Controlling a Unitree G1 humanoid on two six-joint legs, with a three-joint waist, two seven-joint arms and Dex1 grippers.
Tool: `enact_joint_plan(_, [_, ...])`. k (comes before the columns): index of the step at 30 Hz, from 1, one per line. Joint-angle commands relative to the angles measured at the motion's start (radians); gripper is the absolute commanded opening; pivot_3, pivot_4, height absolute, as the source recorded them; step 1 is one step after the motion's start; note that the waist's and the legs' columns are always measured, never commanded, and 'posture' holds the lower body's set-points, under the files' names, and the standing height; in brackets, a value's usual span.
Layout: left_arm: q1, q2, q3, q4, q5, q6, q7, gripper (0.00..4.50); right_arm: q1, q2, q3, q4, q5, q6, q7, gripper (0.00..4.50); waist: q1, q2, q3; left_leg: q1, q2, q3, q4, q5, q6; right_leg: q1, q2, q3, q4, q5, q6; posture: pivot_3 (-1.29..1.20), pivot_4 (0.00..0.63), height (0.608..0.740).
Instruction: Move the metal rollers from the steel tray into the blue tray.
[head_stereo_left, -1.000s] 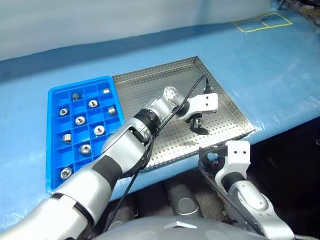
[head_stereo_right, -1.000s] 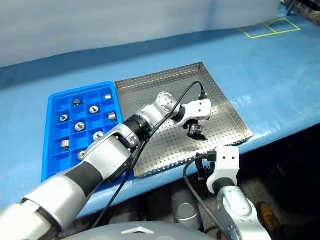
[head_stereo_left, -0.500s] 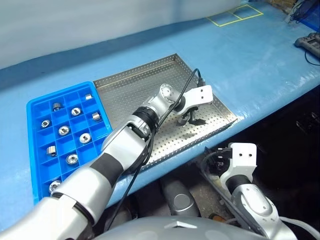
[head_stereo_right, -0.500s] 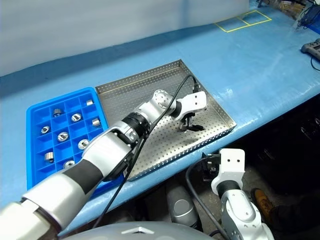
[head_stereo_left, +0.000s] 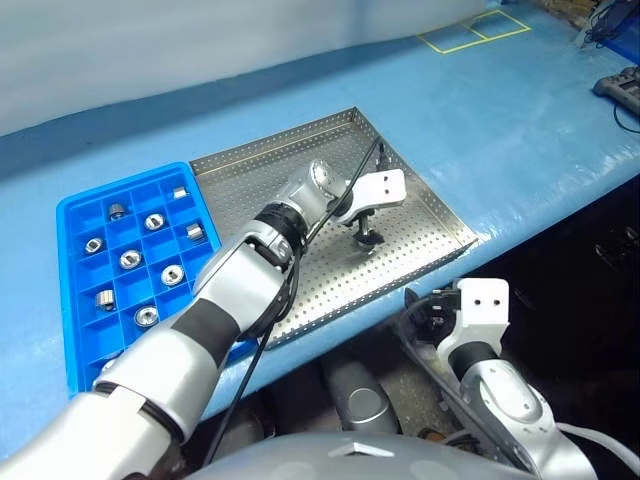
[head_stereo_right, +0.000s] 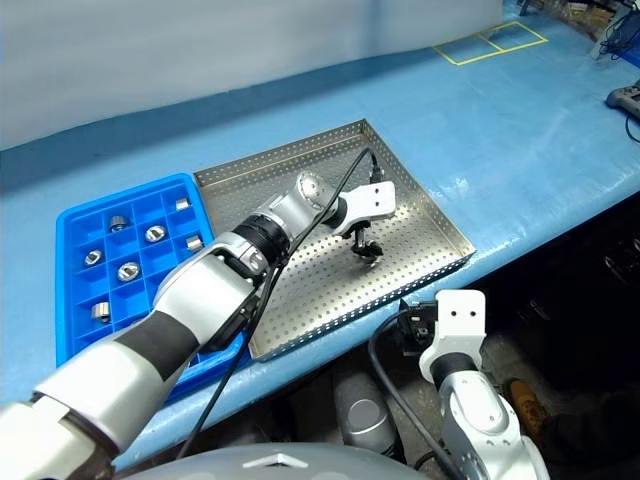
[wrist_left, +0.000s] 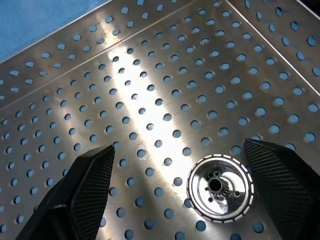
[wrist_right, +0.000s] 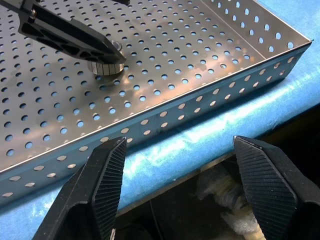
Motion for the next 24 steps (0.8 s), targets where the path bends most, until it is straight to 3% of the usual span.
enact_joint_plan(1, [-0.001,-0.002,-0.007,-0.006,0.026,0.002,-0.015,4.50,-0.003,0.001,-0.001,-0.047,0.007,0.003,-0.003,3.59,0.000,0.000,0.000,0.000,0.000,0.000,0.000,0.000,0.000,0.000,0.000,0.000,0.000,0.000,0.000,-0.46,0.150,0.740])
enact_joint_plan(9, [0.019,0.010,-0.021,0.003,0.070,0.012,-0.020,4.50,-0.013,0.010,-0.001,-0.038,0.005,0.007,-0.008,3.59,-0.002,0.000,0.000,0.000,0.000,0.001,0.001,0.000,0.000,0.000,0.000,0.001,0.001,0.001,0.001,-0.46,0.150,0.740])
enact_joint_plan(12, [0.022,0.012,-0.012,0.001,0.069,0.024,-0.035,3.91,-0.016,0.011,0.002,-0.032,0.003,0.006,-0.010,3.62,-0.001,0.000,0.000,0.000,0.000,0.001,0.002,0.000,0.000,0.000,0.000,0.001,0.001,0.001,0.001,-0.46,0.150,0.740])
enact_joint_plan(18, [0.002,0.008,0.048,-0.013,0.019,0.039,-0.035,1.91,-0.031,0.007,-0.002,-0.024,0.003,0.012,-0.009,3.62,-0.001,0.000,0.000,0.000,0.000,0.001,0.004,0.000,0.000,0.001,0.000,0.002,0.001,0.002,0.003,-0.44,0.150,0.740])
enact_joint_plan(24, [-0.050,0.020,0.199,-0.056,-0.108,0.039,0.006,1.85,-0.067,-0.006,0.001,-0.020,0.003,0.026,-0.004,3.62,0.007,0.000,0.000,0.000,0.000,0.001,0.005,0.000,0.001,0.001,0.000,0.002,0.001,0.002,0.003,-0.41,0.150,0.740])
